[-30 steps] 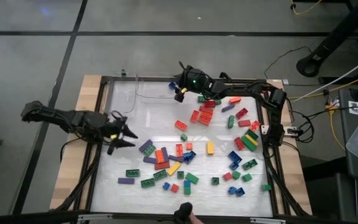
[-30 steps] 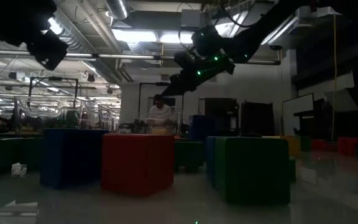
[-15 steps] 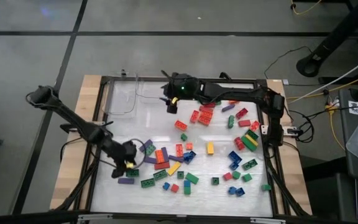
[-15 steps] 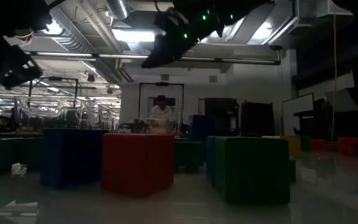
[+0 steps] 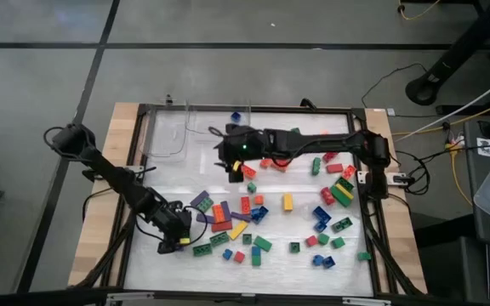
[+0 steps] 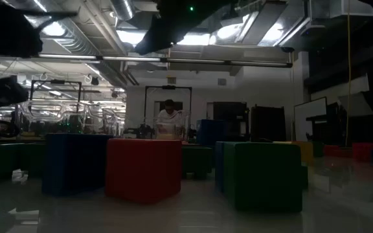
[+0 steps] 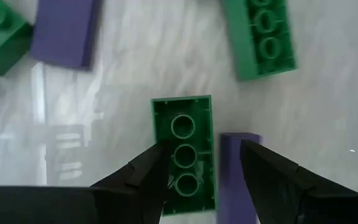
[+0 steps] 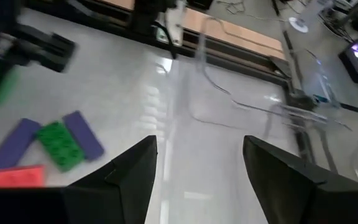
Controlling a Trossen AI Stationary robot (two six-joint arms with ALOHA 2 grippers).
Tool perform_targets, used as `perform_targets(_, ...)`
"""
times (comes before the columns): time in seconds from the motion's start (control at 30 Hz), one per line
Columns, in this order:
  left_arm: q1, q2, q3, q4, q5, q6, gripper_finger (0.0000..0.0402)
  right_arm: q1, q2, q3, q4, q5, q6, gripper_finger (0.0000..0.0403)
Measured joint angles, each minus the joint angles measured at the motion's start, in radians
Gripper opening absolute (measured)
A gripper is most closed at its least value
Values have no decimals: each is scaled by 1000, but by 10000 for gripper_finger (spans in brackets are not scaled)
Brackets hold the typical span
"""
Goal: Sort blocks by size
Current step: Put the large green game piece into the left transparent bin
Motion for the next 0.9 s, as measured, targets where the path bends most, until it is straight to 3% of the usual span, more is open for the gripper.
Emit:
perform_targets(0.47, 0, 100, 5, -29, -71, -4, 173, 139, 0, 0, -49, 2, 0, 238)
perform_targets(0.63, 11, 92, 3, -30, -67, -31, 129, 187, 0, 0, -129, 11, 1, 238)
perform_targets(0.9, 67, 39, -3, -45, -76, -46, 129, 274, 0, 0, -277, 1, 36, 238)
